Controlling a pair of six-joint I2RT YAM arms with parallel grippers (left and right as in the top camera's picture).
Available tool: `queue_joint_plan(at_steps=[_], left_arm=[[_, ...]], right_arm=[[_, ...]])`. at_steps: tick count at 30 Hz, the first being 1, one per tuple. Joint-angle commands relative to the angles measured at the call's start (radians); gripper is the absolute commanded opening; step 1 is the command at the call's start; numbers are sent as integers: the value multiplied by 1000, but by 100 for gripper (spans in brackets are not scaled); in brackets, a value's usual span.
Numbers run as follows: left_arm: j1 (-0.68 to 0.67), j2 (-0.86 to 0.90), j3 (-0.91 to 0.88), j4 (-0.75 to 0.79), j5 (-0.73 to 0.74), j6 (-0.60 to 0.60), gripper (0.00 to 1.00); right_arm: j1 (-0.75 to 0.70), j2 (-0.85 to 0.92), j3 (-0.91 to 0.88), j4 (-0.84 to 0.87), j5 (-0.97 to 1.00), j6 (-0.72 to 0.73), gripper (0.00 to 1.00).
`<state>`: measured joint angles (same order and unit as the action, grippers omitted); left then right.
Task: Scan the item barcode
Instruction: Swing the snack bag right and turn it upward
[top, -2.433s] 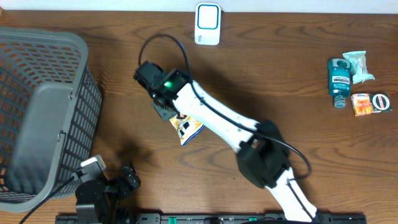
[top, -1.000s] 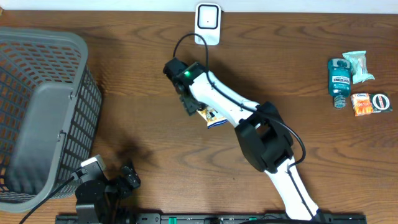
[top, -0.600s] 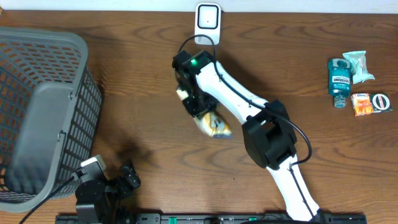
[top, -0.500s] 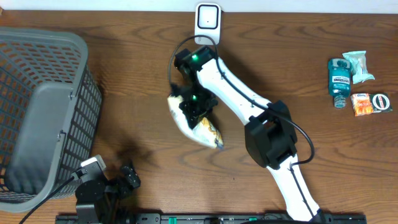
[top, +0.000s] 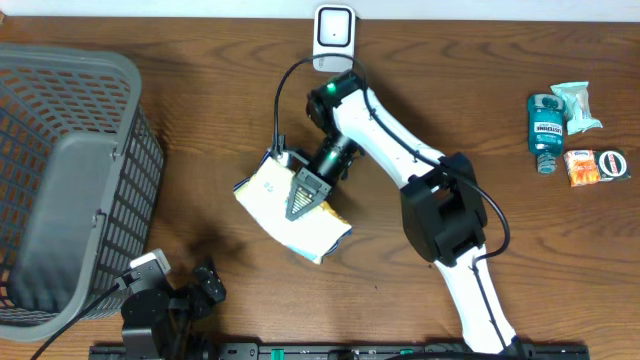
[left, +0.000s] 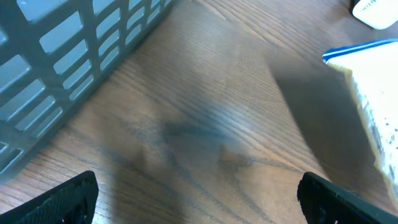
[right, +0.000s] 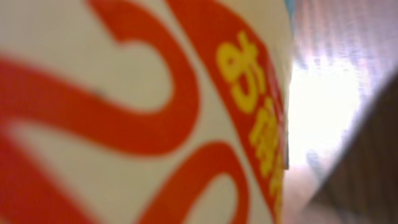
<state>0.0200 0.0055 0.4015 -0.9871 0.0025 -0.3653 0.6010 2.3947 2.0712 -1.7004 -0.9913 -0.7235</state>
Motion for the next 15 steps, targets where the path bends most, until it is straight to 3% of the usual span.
queue_joint_plan(at_steps=[1,6,15], left_arm=[[6,-2,8,-11,13,-2,98],[6,-2,8,-11,13,-2,98],[6,-2,8,-11,13,-2,98]], right_arm=[[9,-29,-31,-2,-90,13,1],[9,-136,-195,-2,-97,-27,1],[-31,-518,-655,-2,-161,-210,1]])
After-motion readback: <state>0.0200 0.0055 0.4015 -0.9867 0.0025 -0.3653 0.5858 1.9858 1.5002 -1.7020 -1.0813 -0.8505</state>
